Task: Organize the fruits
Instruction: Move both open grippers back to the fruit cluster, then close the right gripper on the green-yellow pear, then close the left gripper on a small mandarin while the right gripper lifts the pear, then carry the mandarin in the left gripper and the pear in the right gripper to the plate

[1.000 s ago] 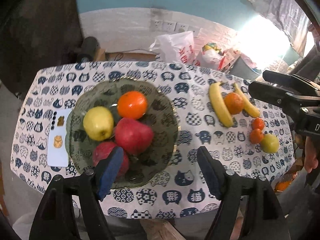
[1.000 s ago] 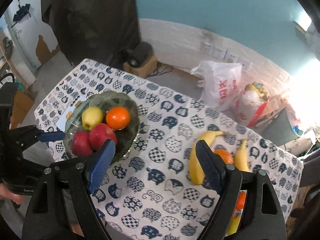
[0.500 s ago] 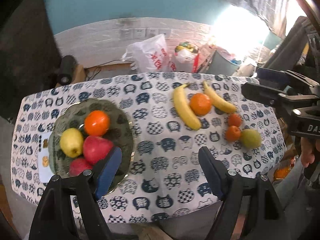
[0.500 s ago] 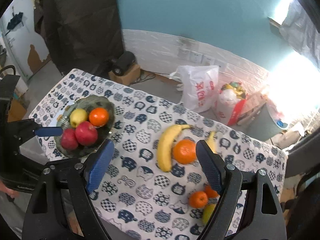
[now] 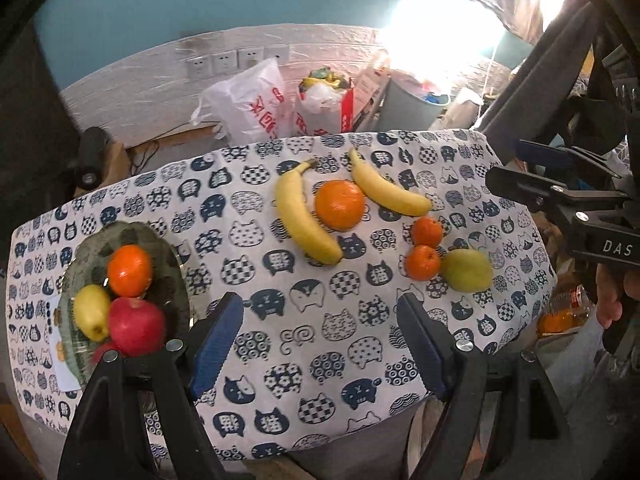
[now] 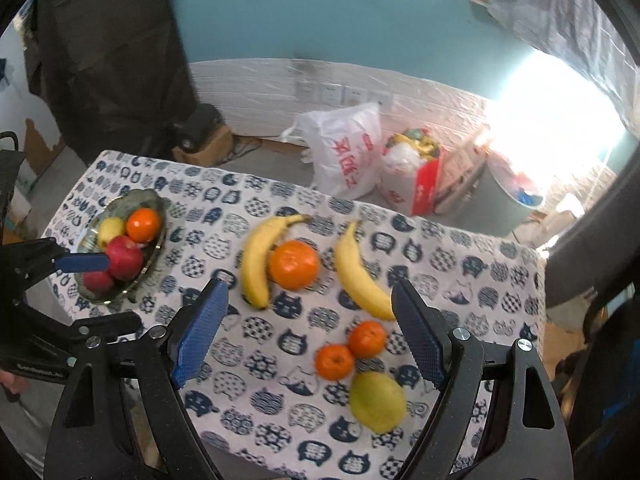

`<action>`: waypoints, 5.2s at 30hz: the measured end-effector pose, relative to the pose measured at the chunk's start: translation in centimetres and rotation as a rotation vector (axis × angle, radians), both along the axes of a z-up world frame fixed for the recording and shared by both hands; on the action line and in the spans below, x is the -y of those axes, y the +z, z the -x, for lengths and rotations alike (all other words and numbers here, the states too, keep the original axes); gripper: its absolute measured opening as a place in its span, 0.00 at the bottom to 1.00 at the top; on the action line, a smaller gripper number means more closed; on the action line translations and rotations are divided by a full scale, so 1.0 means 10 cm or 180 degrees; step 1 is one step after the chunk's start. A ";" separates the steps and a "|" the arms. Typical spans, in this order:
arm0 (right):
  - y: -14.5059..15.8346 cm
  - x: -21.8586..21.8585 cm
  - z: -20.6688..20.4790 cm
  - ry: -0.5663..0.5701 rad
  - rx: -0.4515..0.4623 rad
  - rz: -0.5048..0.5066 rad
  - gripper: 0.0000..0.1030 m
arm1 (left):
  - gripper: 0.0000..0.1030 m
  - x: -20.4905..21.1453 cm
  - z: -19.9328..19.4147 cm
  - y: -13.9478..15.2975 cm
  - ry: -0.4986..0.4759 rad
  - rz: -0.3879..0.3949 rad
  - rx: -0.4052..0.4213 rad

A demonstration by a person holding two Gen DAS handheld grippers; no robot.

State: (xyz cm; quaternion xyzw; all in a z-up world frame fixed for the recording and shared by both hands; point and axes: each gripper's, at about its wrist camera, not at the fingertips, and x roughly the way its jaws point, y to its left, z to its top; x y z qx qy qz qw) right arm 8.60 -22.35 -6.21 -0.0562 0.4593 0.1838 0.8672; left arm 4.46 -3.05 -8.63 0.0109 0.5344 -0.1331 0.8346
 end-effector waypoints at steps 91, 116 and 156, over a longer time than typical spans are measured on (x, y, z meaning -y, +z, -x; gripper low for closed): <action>-1.55 1.29 -0.17 -0.0665 -0.1043 -0.0003 0.65 | 0.46 1.83 -0.77 -1.52 -0.0938 -0.0165 -0.0848; -0.79 0.78 -0.15 -0.0419 -0.0517 -0.0197 0.65 | 0.46 1.07 -0.46 -0.51 -0.0563 -0.0131 -0.0099; -0.18 -0.51 -0.15 0.0209 -0.0252 -0.0357 0.65 | 0.46 -0.59 0.01 0.09 0.0368 0.0162 0.0278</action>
